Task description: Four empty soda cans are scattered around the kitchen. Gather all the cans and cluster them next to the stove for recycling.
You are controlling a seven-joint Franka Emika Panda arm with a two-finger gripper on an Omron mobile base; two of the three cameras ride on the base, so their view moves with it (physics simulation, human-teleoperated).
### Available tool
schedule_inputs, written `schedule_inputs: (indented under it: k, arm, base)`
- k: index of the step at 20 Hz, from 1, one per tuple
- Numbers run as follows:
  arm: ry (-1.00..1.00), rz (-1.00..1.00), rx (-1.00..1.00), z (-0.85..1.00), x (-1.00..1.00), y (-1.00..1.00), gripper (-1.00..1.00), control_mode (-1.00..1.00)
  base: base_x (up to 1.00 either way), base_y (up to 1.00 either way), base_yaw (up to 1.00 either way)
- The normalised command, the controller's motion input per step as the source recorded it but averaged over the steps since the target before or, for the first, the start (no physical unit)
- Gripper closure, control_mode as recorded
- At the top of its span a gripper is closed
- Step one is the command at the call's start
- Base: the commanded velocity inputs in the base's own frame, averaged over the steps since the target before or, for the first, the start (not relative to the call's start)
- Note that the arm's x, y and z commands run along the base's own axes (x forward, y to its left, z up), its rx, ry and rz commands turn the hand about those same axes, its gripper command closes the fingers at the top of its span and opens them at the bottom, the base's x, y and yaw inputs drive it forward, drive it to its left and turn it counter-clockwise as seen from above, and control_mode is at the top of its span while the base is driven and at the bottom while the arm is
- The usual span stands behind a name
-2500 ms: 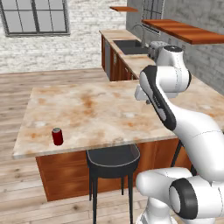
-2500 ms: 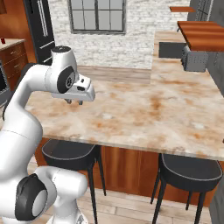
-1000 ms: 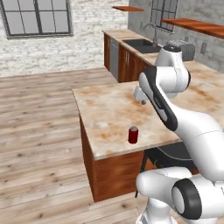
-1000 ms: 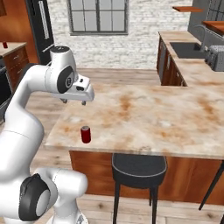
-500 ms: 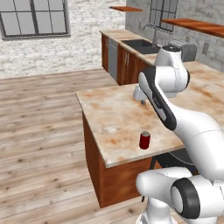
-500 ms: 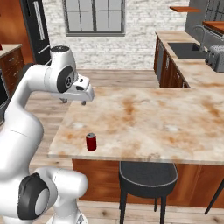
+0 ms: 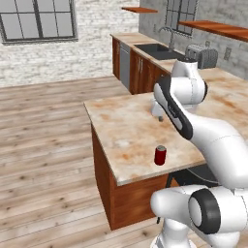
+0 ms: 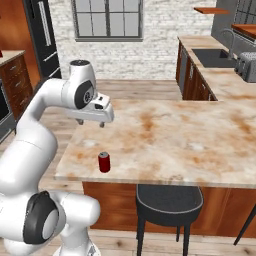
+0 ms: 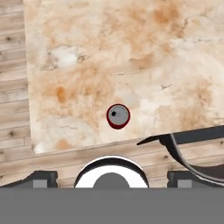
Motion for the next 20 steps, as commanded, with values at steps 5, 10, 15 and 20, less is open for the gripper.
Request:
schedule_inputs:
  k: [5,10,15,20]
  arm:
    - [-0.02,-0.06,-0.13,-0.49,0.47,0.00,-1.00,-1.00]
    - [0.01,-0.04,-0.07,-0.54,0.31,0.00,-1.00,-1.00]
    - [0.09,-0.04,0.05,-0.42,0.00,0.03,-1.00,-1.00]
    - [0.03,0.00,0.02,-0.50,0.00,-0.01,-1.00,-1.00]
  base:
    - [0.00,0.00,0.00]
    - [0.00,0.00,0.00]
    - [0.00,0.00,0.00]
    - [0.00,0.00,0.00]
